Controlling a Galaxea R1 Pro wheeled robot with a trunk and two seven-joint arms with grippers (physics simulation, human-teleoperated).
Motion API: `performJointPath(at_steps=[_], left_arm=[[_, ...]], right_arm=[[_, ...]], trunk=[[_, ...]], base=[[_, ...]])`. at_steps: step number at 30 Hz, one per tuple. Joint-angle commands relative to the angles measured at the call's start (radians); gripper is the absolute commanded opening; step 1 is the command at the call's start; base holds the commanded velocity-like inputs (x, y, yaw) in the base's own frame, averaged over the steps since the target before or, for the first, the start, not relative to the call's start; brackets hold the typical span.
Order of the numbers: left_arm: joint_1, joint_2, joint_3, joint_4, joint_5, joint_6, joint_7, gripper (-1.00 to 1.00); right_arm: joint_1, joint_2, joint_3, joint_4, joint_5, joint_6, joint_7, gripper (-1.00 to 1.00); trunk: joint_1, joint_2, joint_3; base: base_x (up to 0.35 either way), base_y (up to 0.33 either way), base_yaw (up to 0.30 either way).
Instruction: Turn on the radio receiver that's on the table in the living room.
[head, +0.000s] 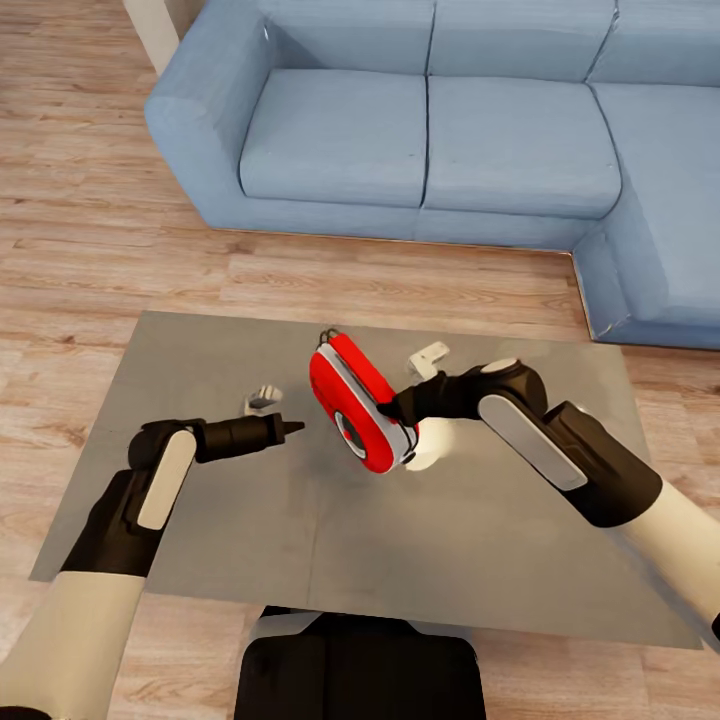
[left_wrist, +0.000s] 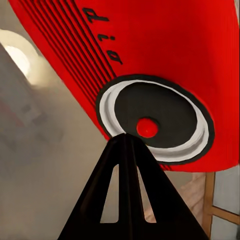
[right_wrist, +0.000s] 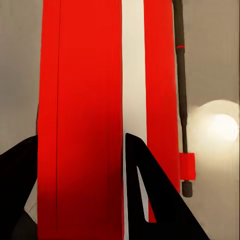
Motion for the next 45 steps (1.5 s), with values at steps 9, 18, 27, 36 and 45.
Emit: performJointPath(at_steps=[9,18,27,36,45], left_arm=[[-0.001,-0.007,-0.002,0.013,0.008,-0.017,-0.002,-1.0],[-0.001,-0.009,-0.011,0.132,0.006,-0.108,-0.005,-1.0],[-0.001,-0.039,-0.023,0.211,0.003,-0.174,-0.046,-1.0],[-0.001,-0.106,-0.049,0.272,-0.007,-0.206,-0.076,-1.0],[-0.001,-0.118,-0.101,0.337,-0.007,-0.239,-0.076,-1.0]], right_arm=[[0.0,0.0,0.006,0.0,0.002,0.0,0.126,-1.0],[0.0,0.0,0.006,0.0,0.006,0.0,0.129,-1.0],[0.0,0.003,0.006,0.0,0.006,0.0,0.126,-1.0],[0.0,0.005,0.006,0.0,0.007,0.0,0.126,-1.0],[0.0,0.006,0.006,0.0,0.007,0.0,0.126,-1.0]], trunk=[[0.0,0.0,0.0],[0.0,0.0,0.0],[0.0,0.0,0.0],[0.0,0.0,0.0],[0.0,0.0,0.0]], base=[[0.0,0.0,0.0],[0.0,0.0,0.0],[0.0,0.0,0.0],[0.0,0.0,0.0],[0.0,0.0,0.0]])
